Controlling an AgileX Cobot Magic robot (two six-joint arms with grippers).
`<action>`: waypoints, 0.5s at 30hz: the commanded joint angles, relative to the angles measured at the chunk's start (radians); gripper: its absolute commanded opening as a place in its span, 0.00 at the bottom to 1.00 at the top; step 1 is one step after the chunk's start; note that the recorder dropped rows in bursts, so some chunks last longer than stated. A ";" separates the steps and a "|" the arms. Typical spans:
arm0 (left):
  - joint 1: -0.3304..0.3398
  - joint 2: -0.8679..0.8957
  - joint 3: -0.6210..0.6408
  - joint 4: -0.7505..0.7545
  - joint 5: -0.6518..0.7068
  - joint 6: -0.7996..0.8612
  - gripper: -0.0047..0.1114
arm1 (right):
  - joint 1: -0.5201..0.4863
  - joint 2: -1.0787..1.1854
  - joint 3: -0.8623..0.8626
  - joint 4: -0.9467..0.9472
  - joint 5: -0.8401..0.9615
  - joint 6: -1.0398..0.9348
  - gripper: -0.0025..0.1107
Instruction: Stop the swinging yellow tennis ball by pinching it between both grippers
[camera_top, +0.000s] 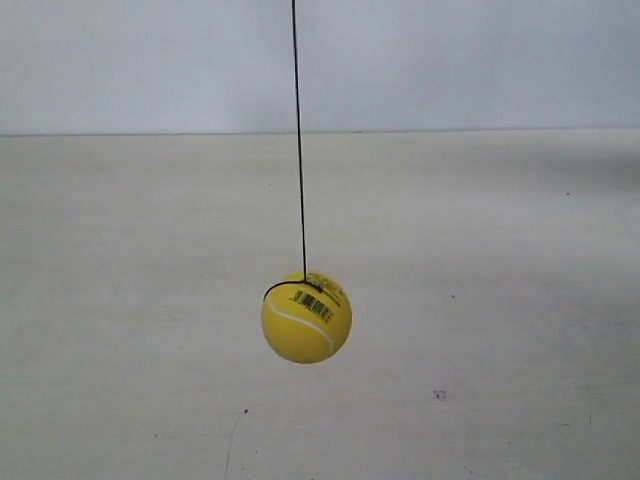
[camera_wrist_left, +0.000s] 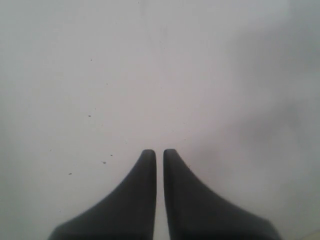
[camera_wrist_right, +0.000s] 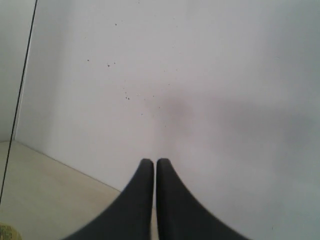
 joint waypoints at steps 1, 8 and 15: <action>0.002 -0.004 0.004 -0.011 0.005 -0.009 0.08 | 0.001 -0.007 0.006 0.005 0.013 0.006 0.02; 0.002 -0.004 0.004 -0.011 0.005 -0.009 0.08 | 0.001 -0.007 0.003 0.233 0.236 0.010 0.02; 0.002 -0.004 0.004 -0.011 0.005 -0.005 0.08 | 0.001 0.002 0.005 0.370 0.383 -0.135 0.02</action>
